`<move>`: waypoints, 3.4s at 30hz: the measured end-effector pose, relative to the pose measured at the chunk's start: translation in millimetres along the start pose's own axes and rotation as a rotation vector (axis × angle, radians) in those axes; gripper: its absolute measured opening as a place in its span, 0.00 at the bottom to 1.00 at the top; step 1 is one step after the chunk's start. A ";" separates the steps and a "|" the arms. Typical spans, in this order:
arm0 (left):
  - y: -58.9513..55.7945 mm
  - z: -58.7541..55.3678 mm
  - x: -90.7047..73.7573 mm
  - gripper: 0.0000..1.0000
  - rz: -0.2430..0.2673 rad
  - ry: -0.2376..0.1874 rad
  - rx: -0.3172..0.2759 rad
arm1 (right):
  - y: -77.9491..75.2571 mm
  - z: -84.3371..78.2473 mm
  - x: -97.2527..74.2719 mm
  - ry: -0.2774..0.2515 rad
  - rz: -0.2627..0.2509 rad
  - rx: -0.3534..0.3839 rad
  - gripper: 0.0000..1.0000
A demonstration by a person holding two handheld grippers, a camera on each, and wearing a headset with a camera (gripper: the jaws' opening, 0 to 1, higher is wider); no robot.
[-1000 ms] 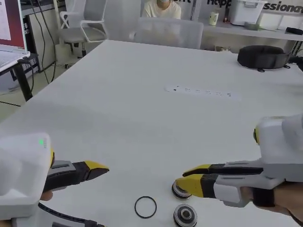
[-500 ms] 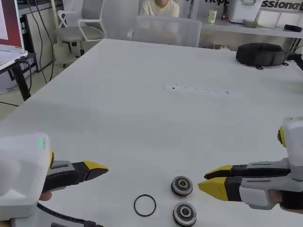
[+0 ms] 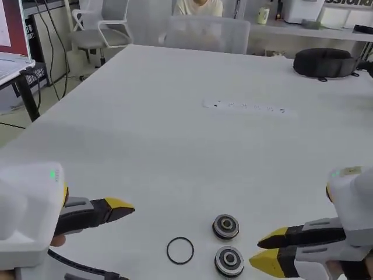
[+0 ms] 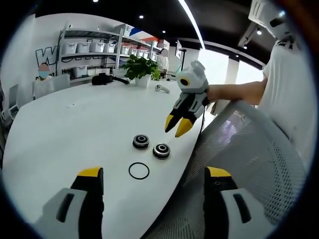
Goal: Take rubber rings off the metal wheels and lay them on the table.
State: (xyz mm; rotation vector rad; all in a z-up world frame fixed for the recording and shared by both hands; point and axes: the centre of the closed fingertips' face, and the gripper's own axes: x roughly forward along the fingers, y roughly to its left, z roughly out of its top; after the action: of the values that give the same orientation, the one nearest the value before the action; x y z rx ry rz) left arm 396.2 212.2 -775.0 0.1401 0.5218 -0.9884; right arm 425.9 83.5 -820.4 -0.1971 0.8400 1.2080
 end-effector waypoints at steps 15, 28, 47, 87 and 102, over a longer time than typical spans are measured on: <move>-4.6 10.0 -2.5 0.80 -0.005 0.021 0.112 | 3.7 -13.9 11.8 0.072 0.006 -0.055 0.24; -17.0 72.4 13.5 0.78 -0.064 -0.036 0.277 | 6.8 -14.6 21.1 0.081 -0.008 -0.136 0.25; -43.7 87.1 98.5 0.64 -0.232 0.012 0.424 | 1.3 -14.3 25.9 0.076 -0.039 -0.166 0.27; -24.7 1.3 137.8 0.18 -0.236 0.115 0.270 | -2.0 -12.8 30.7 0.043 -0.051 -0.154 0.28; -17.8 -0.7 132.5 0.15 -0.223 0.124 0.251 | -2.0 -13.2 31.0 0.051 -0.055 -0.169 0.27</move>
State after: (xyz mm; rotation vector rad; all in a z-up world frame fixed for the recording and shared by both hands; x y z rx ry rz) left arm 439.4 102.0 -837.2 0.3761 0.5327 -1.2677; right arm 424.7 98.4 -850.6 -0.3871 0.7721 1.2267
